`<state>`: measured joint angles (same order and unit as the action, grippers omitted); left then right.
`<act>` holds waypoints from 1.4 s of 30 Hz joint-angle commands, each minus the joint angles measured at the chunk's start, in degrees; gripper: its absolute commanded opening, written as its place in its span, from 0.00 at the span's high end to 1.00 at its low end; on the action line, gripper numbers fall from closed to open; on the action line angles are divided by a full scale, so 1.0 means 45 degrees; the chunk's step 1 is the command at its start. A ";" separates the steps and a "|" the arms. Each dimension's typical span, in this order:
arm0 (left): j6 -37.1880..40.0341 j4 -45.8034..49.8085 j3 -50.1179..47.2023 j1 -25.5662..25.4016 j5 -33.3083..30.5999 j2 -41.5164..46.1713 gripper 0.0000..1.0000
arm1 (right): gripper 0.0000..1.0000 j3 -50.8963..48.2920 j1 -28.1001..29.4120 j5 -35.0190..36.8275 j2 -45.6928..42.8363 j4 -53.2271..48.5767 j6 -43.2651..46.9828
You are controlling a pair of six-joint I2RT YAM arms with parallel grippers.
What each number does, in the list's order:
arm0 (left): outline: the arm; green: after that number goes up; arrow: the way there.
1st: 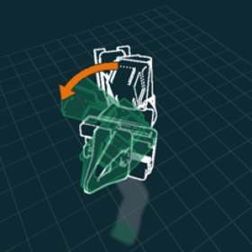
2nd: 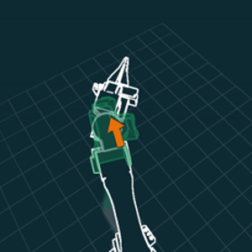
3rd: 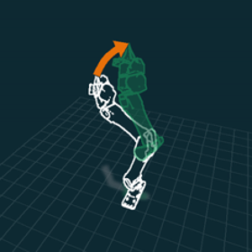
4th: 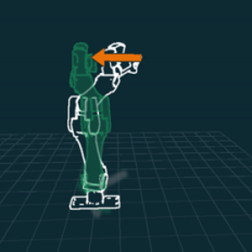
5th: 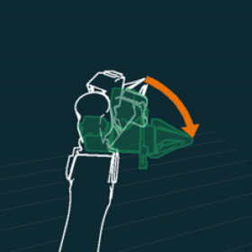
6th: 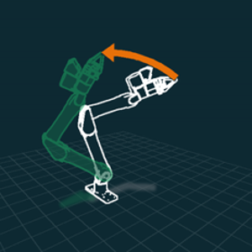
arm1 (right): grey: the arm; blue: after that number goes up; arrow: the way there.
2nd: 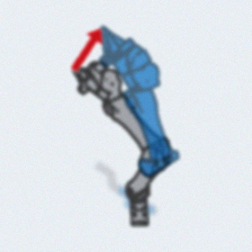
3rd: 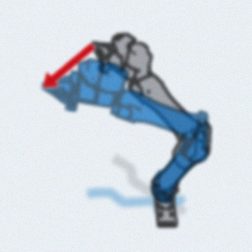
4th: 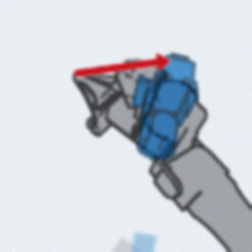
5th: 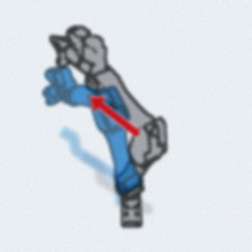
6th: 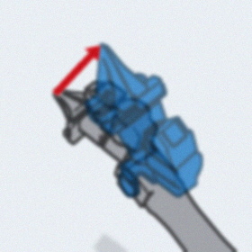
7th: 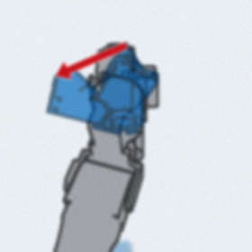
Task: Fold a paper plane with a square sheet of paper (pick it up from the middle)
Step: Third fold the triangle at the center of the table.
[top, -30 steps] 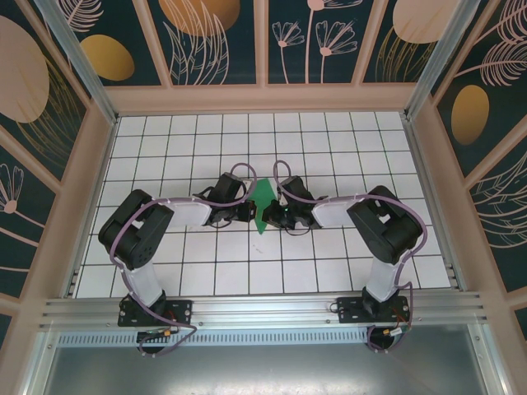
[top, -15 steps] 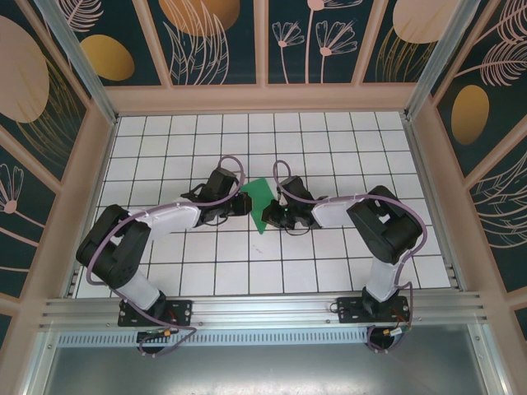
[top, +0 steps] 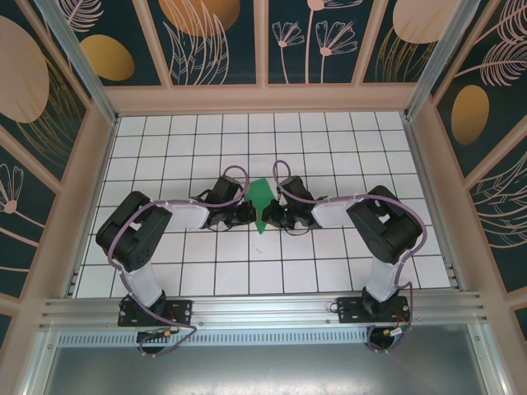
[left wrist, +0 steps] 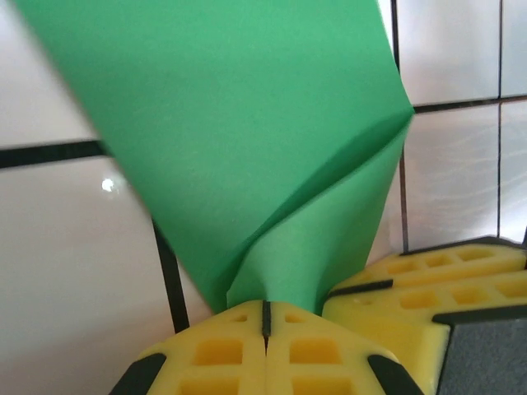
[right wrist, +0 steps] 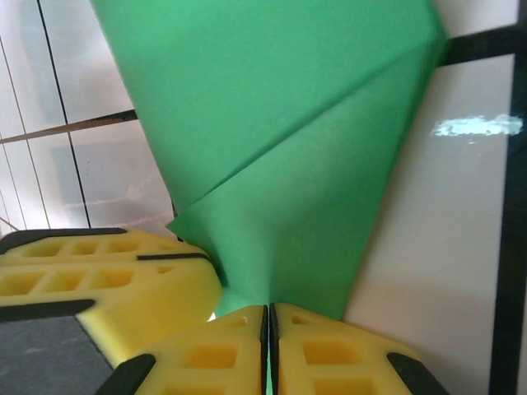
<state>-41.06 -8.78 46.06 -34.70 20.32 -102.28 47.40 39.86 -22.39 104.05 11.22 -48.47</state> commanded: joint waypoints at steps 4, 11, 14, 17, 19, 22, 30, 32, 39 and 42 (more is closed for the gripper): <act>0.0051 0.0275 -0.0262 0.0015 -0.1001 -0.0618 1.00 | 0.84 -0.0160 0.0097 -0.0104 -0.0238 0.0222 -0.0046; 0.0324 0.0482 -0.0378 0.0032 -0.1207 -0.0597 1.00 | 0.84 -0.0133 0.0590 -0.0754 -0.0831 0.0727 -0.0201; 0.0367 0.0514 -0.0363 0.0025 -0.1233 -0.0645 1.00 | 0.86 -0.0450 0.0634 -0.0516 -0.0875 0.0759 -0.0470; 0.0427 0.0568 -0.0357 0.0018 -0.1286 -0.0669 1.00 | 0.87 -0.0858 0.0689 -0.0696 -0.0709 0.1360 -0.0695; 0.0467 0.0544 -0.0366 0.0031 -0.1282 -0.0738 1.00 | 0.88 -0.0831 0.0733 -0.0785 -0.0373 0.1254 -0.0639; 0.0550 0.0603 -0.0352 0.0025 -0.1305 -0.0845 1.00 | 0.88 -0.0838 0.0763 -0.0364 -0.0101 0.0828 -0.0572; 0.0618 0.0623 -0.0432 0.0035 -0.1449 -0.0847 1.00 | 0.87 -0.0645 0.0868 -0.0482 -0.0863 0.0673 -0.0285; 0.0628 0.0633 -0.0446 0.0026 -0.1445 -0.0865 1.00 | 0.87 -0.0708 0.0940 -0.0555 -0.1069 0.0849 -0.0346; 0.0628 0.0583 -0.0471 0.0025 -0.1397 -0.0923 1.00 | 0.87 -0.0745 0.1106 -0.0554 -0.0236 0.0792 -0.0483; 0.0628 0.0617 -0.0466 0.0025 -0.1468 -0.0848 1.00 | 0.87 -0.0686 0.1104 -0.0164 0.0313 0.0302 -0.0434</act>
<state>-39.46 -10.26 45.95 -34.81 18.98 -102.80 44.18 44.42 -24.88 102.89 14.79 -50.30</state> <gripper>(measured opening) 0.068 0.129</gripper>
